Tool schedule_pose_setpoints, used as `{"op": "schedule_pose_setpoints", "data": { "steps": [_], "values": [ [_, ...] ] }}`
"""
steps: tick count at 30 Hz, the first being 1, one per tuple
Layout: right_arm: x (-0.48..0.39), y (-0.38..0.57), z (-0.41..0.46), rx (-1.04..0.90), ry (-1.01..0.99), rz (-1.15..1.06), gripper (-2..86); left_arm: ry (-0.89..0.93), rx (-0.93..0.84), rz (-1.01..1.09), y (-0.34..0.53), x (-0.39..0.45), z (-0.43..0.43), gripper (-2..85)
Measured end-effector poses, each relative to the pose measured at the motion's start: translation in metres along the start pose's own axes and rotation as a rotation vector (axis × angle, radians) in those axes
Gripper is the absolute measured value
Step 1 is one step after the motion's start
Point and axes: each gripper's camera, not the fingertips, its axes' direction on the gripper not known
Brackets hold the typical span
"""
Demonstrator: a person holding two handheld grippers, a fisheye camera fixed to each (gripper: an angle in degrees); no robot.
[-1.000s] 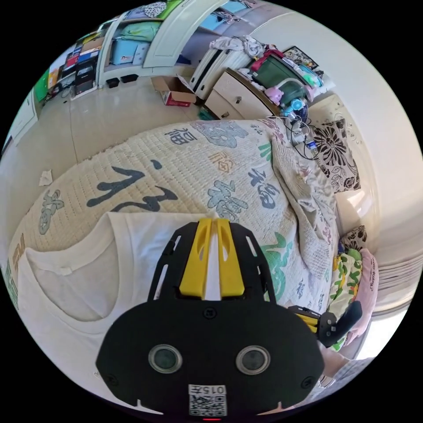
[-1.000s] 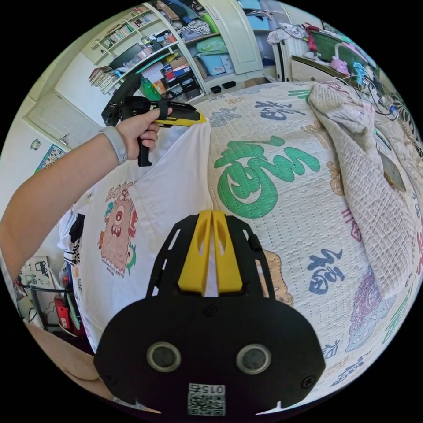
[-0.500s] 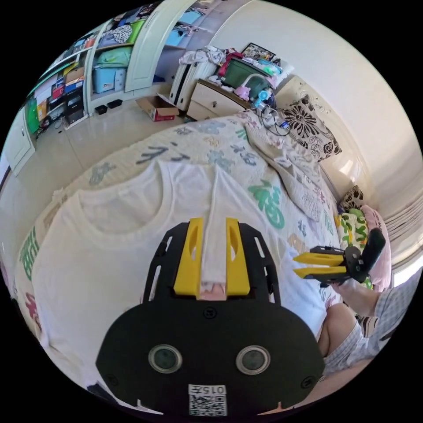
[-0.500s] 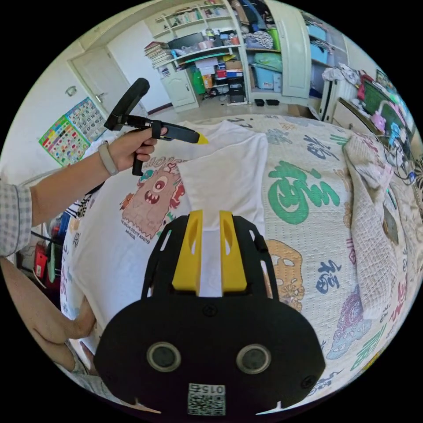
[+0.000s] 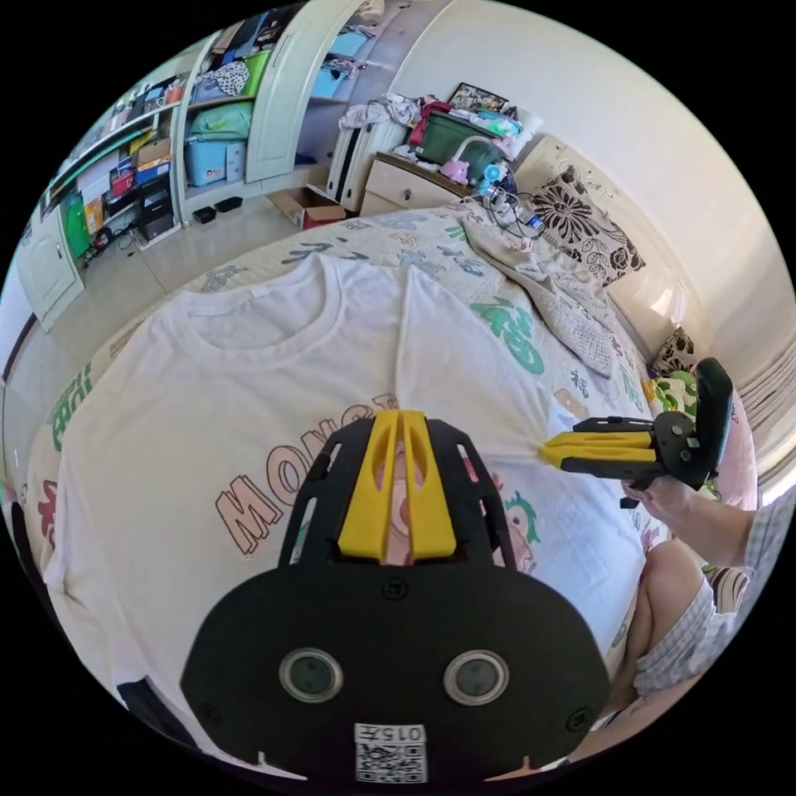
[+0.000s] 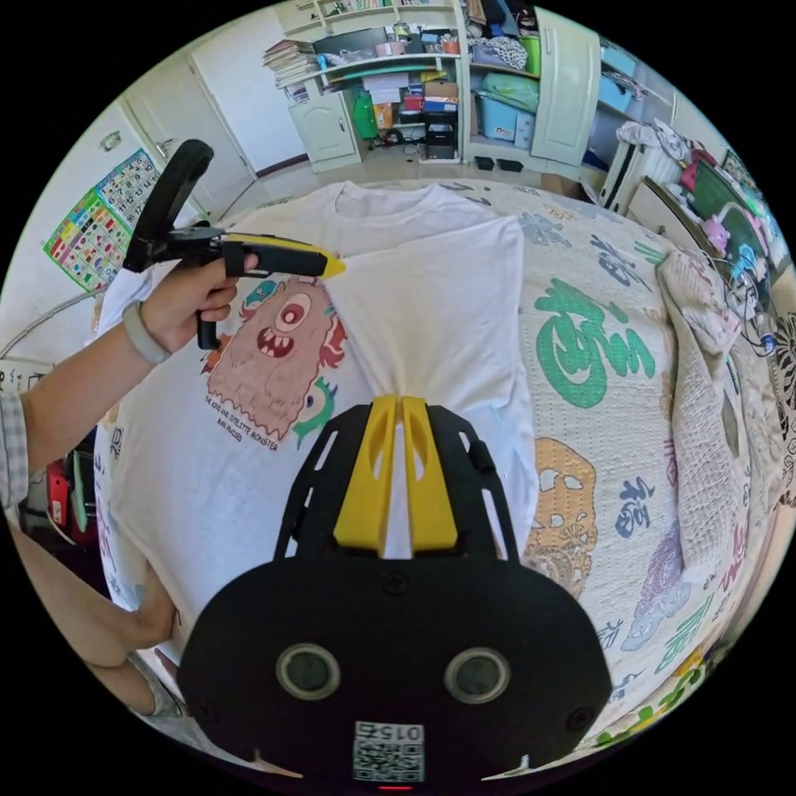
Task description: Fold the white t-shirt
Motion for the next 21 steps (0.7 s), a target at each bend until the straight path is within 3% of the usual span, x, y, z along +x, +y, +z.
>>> {"op": "schedule_pose_setpoints", "data": {
  "steps": [5, 10, 14, 17, 21],
  "values": [
    [-0.028, -0.03, 0.025, -0.091, 0.017, -0.006, 6.7, -0.017, 0.007, -0.01, 0.039, -0.003, -0.017, 3.0],
    [-0.068, -0.074, 0.011, -0.022, 0.048, -0.066, 7.2, -0.114, 0.174, -0.087, 0.12, -0.017, -0.1, 5.2],
    [-0.126, -0.157, 0.017, 0.041, -0.086, -0.221, 6.9, -0.358, 0.328, -0.362, 0.222, -0.049, -0.184, 6.3],
    [-0.182, -0.227, 0.042, 0.048, -0.198, -0.332, 6.5, -0.546, 0.381, -0.449, 0.272, -0.057, -0.224, 6.8],
    [-0.263, -0.319, 0.096, -0.003, -0.316, -0.397, 6.4, -0.581, 0.379, -0.45, 0.296, -0.073, -0.239, 7.7]
  ]
}}
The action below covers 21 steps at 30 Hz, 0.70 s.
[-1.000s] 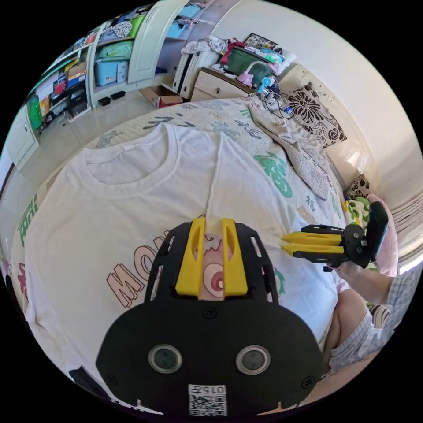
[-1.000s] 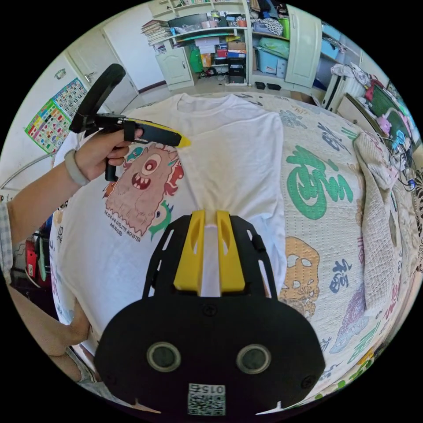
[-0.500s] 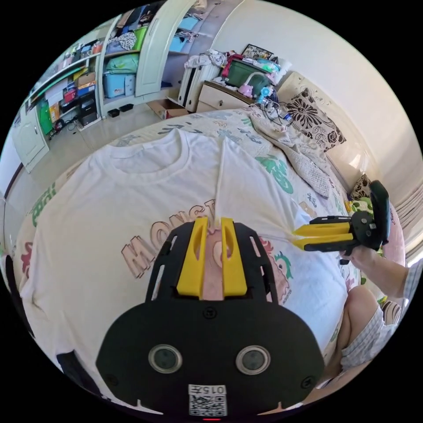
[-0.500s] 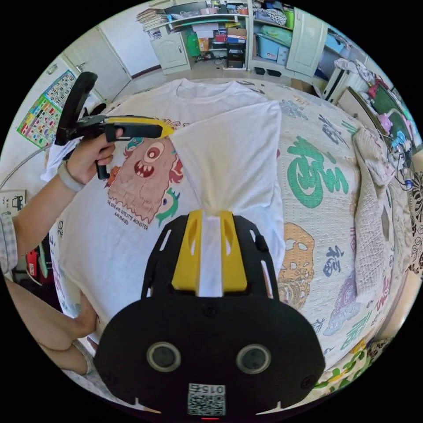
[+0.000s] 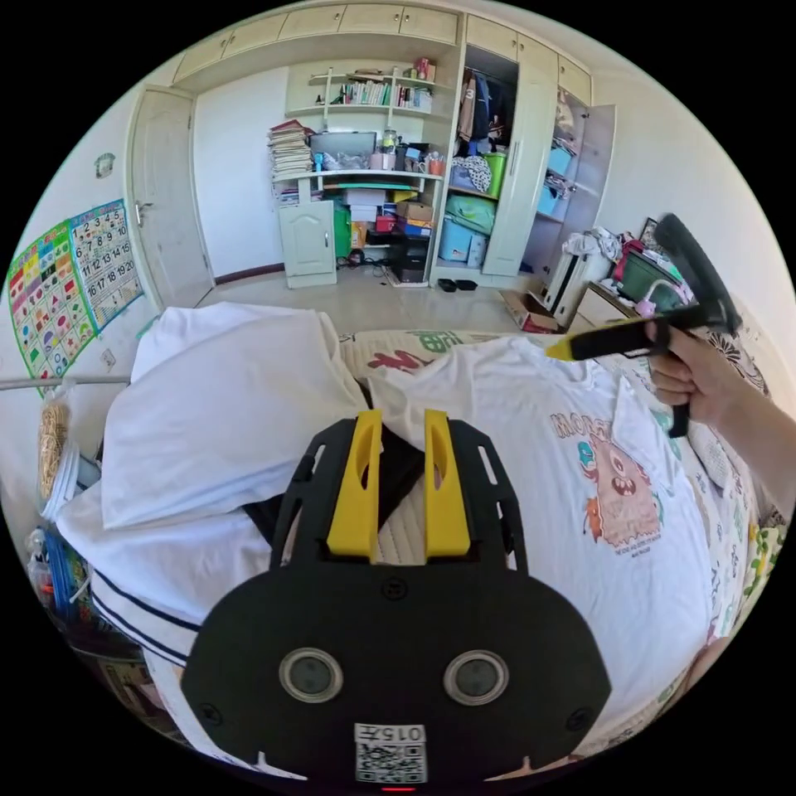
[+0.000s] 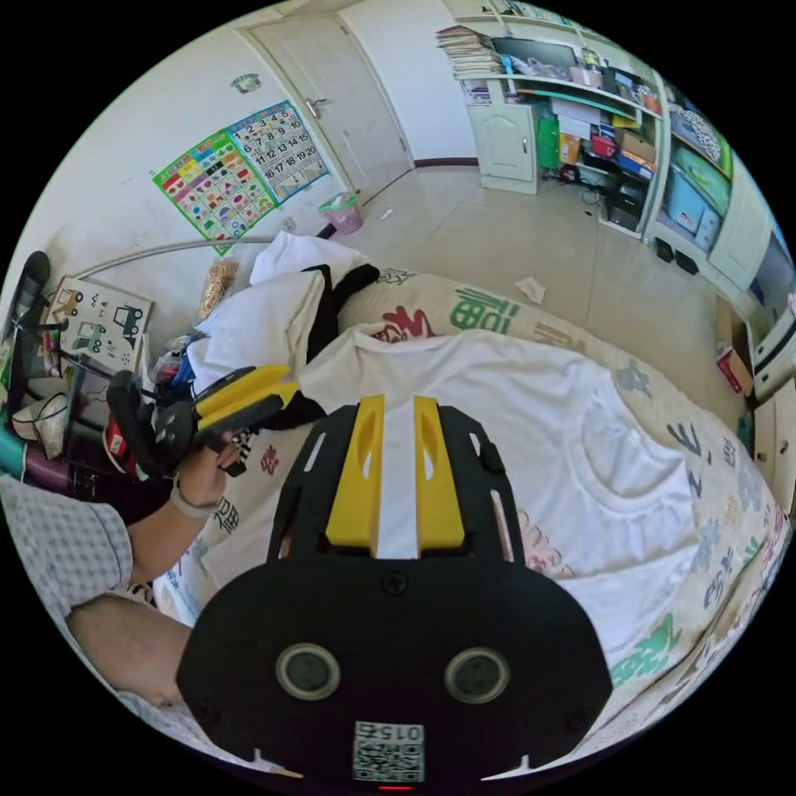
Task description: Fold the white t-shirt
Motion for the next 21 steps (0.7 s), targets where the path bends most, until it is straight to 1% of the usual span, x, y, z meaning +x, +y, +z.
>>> {"op": "schedule_pose_setpoints", "data": {
  "steps": [2, 5, 6, 8, 11, 14, 17, 19, 21],
  "values": [
    [-0.006, -0.04, 0.029, -0.031, -0.02, -0.002, 6.5, -0.021, -0.006, 0.015, 0.0, -0.005, 0.004, 7.3],
    [-0.015, -0.095, 0.074, -0.107, -0.018, -0.013, 6.9, -0.015, -0.035, 0.005, 0.008, -0.017, 0.012, 3.0],
    [-0.017, -0.112, 0.09, -0.144, -0.008, -0.014, 7.0, -0.001, 0.003, -0.012, 0.016, -0.024, 0.005, 1.1],
    [-0.019, -0.133, 0.11, -0.196, 0.025, -0.027, 7.0, 0.023, 0.043, -0.039, 0.027, -0.035, -0.008, 0.1],
    [-0.017, -0.166, 0.139, -0.261, 0.031, -0.021, 7.5, 0.073, 0.049, -0.088, 0.049, -0.05, -0.025, -0.5],
    [-0.008, -0.195, 0.167, -0.303, -0.048, 0.049, 8.0, 0.092, 0.038, -0.126, 0.066, -0.064, -0.033, -0.6],
    [-0.003, -0.221, 0.188, -0.343, -0.119, 0.047, 8.4, 0.119, 0.035, -0.16, 0.074, -0.078, -0.038, -0.5],
    [-0.003, -0.234, 0.197, -0.365, -0.115, 0.031, 8.5, 0.12, 0.04, -0.155, 0.077, -0.082, -0.042, -0.5],
    [0.0, -0.248, 0.205, -0.383, -0.057, 0.028, 8.4, 0.118, 0.04, -0.156, 0.081, -0.089, -0.047, -0.2]
  ]
}}
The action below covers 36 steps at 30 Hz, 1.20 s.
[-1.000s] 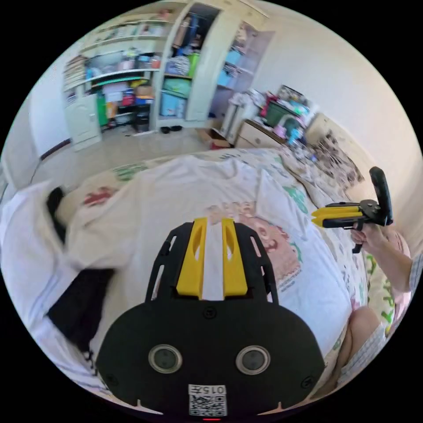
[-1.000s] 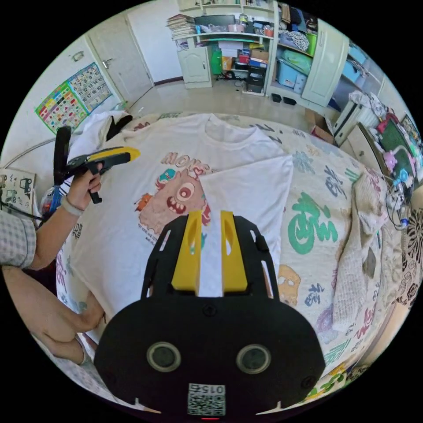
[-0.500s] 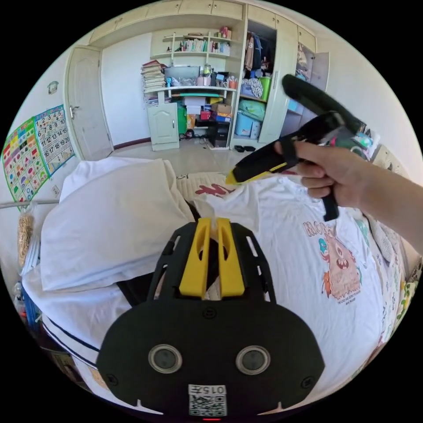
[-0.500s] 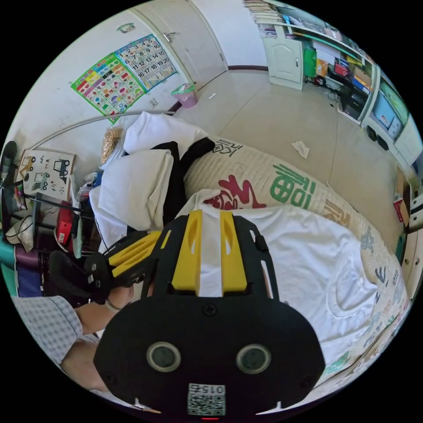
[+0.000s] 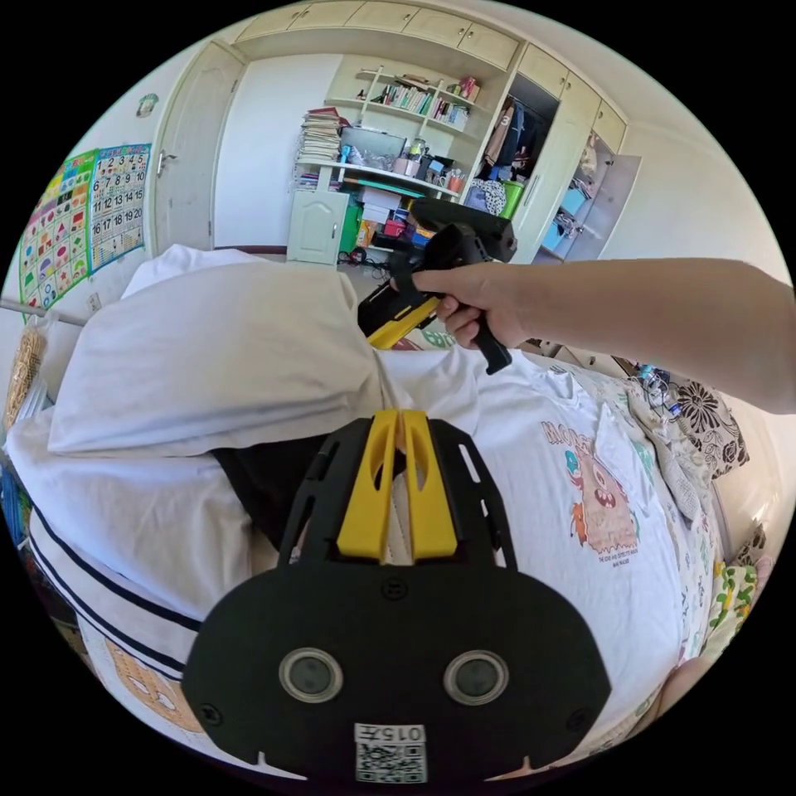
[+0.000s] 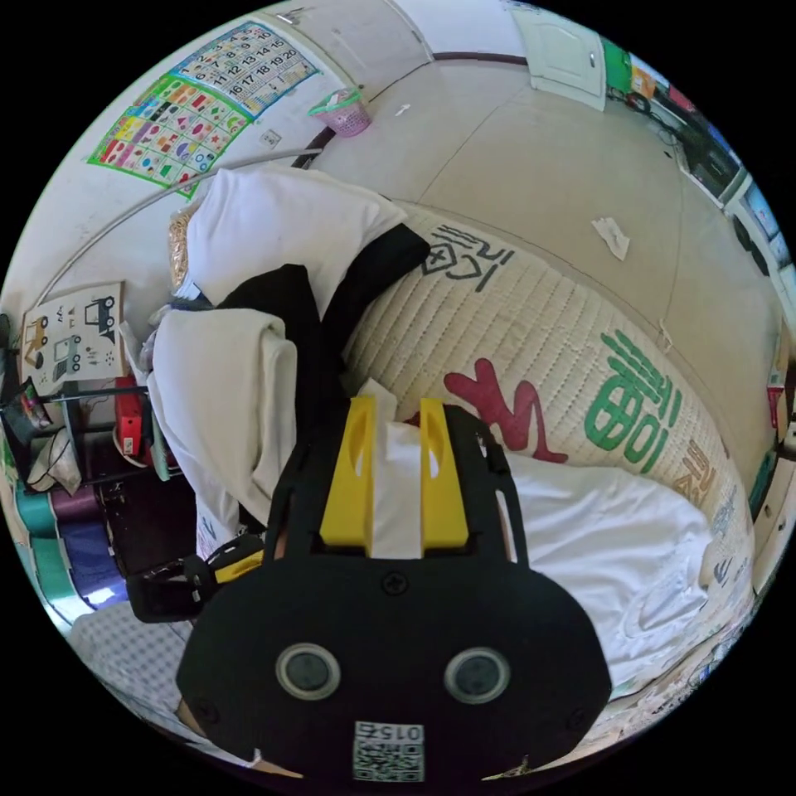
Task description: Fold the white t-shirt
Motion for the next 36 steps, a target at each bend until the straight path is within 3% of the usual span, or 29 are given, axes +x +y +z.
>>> {"op": "schedule_pose_setpoints", "data": {
  "steps": [5, 12, 19, 25, 29, 33, 36],
  "values": [
    [0.018, -0.021, -0.001, 0.015, -0.118, 0.041, 7.2, 0.019, -0.002, -0.038, 0.008, -0.016, -0.012, 0.1],
    [0.027, -0.041, 0.0, -0.035, -0.113, -0.011, 0.7, 0.04, -0.008, -0.063, 0.014, -0.03, -0.02, -0.7],
    [0.058, -0.021, -0.05, 0.13, -0.148, -0.001, -0.4, 0.076, 0.037, -0.036, 0.012, -0.026, -0.033, -0.8],
    [0.104, 0.073, -0.135, 0.394, -0.183, 0.004, -0.4, 0.204, 0.095, 0.094, 0.003, 0.008, -0.046, -0.9],
    [0.152, 0.182, -0.154, 0.534, -0.135, 0.191, -0.3, 0.305, 0.054, 0.259, 0.009, 0.051, -0.039, -0.8],
    [0.193, 0.263, -0.128, 0.463, -0.095, 0.423, 0.2, 0.349, -0.078, 0.364, 0.025, 0.089, -0.01, -0.6],
    [0.207, 0.295, -0.112, 0.406, -0.112, 0.476, 1.7, 0.331, -0.161, 0.432, 0.033, 0.108, 0.008, -0.2]
  ]
}}
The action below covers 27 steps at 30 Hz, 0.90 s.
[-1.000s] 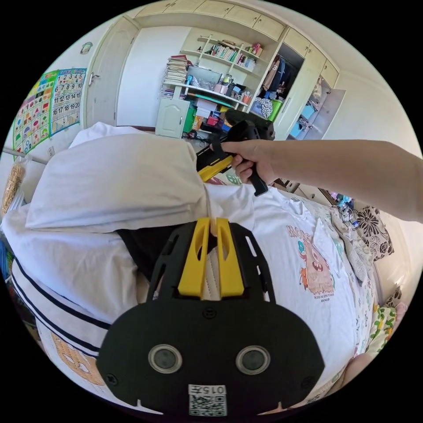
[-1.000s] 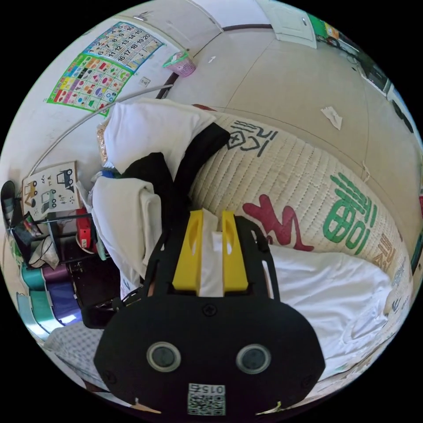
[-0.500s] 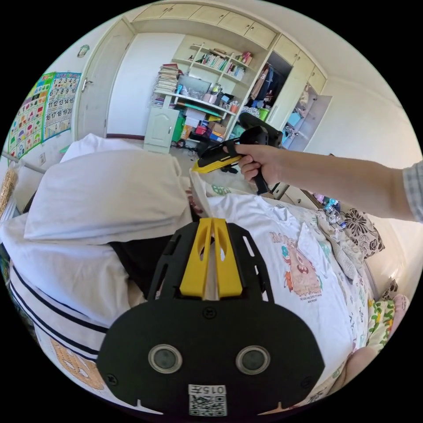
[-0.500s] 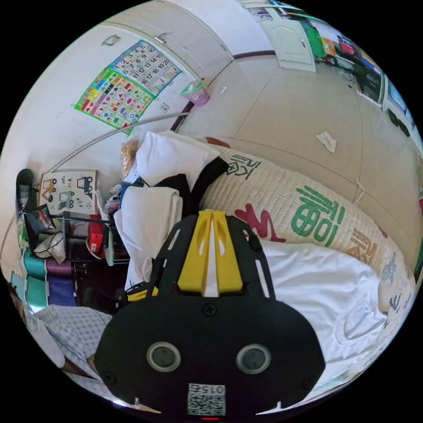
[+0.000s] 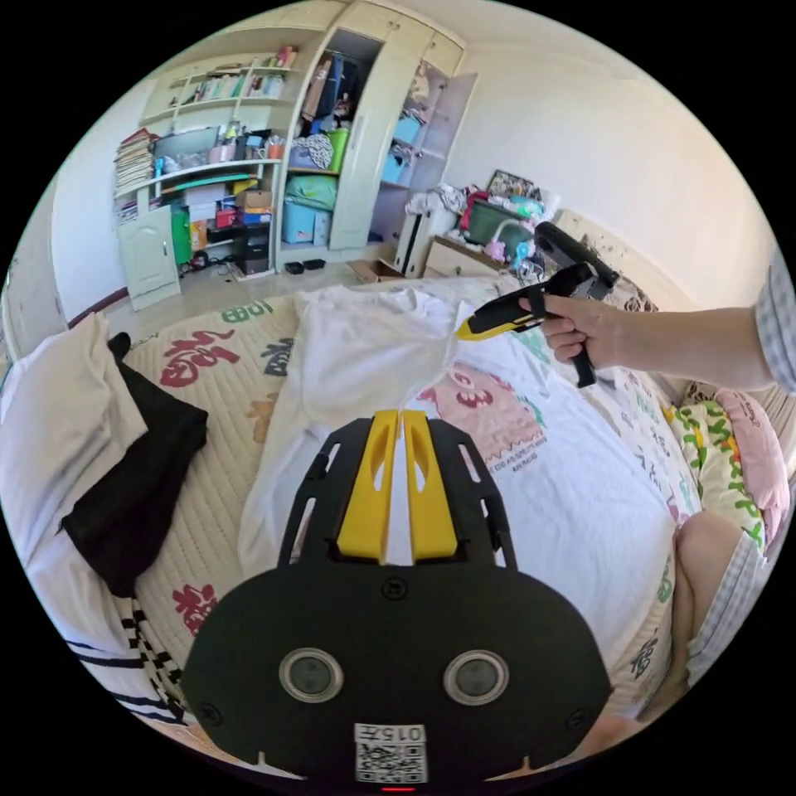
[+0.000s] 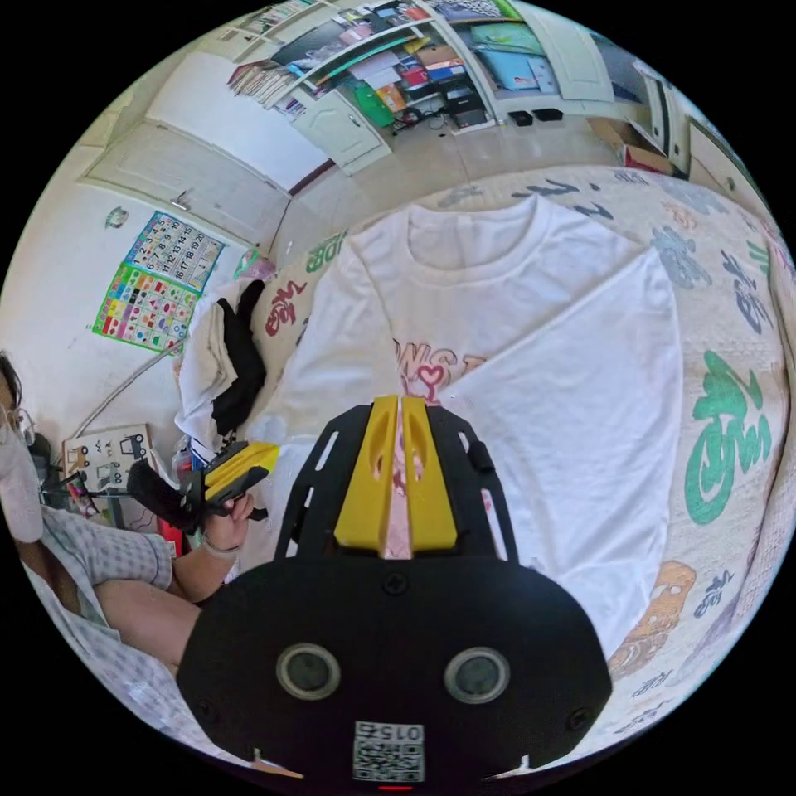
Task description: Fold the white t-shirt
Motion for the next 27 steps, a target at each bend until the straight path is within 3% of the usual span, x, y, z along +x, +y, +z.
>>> {"op": "schedule_pose_setpoints", "data": {
  "steps": [8, 11, 17, 19, 23, 27],
  "values": [
    [-0.005, -0.008, -0.006, -0.016, 0.08, -0.138, 6.3, -0.008, 0.015, 0.018, -0.027, -0.003, 0.01, 0.3],
    [-0.006, -0.013, 0.008, -0.123, 0.217, -0.166, 3.2, 0.044, -0.11, 0.019, -0.033, -0.006, 0.043, -0.1],
    [-0.003, -0.005, -0.013, -0.182, 0.257, -0.213, 0.6, 0.103, -0.271, 0.076, -0.056, 0.003, 0.07, -0.4],
    [-0.005, -0.01, -0.024, -0.184, 0.26, -0.233, 1.8, 0.134, -0.247, 0.069, -0.063, 0.0, 0.063, -0.2],
    [-0.022, -0.047, -0.056, -0.01, 0.245, -0.302, 4.8, 0.047, -0.109, -0.029, -0.082, -0.024, 0.036, 1.4],
    [-0.035, -0.102, -0.038, -0.042, 0.222, -0.313, 6.4, 0.017, -0.172, -0.123, -0.099, -0.05, 0.061, 4.1]
  ]
}}
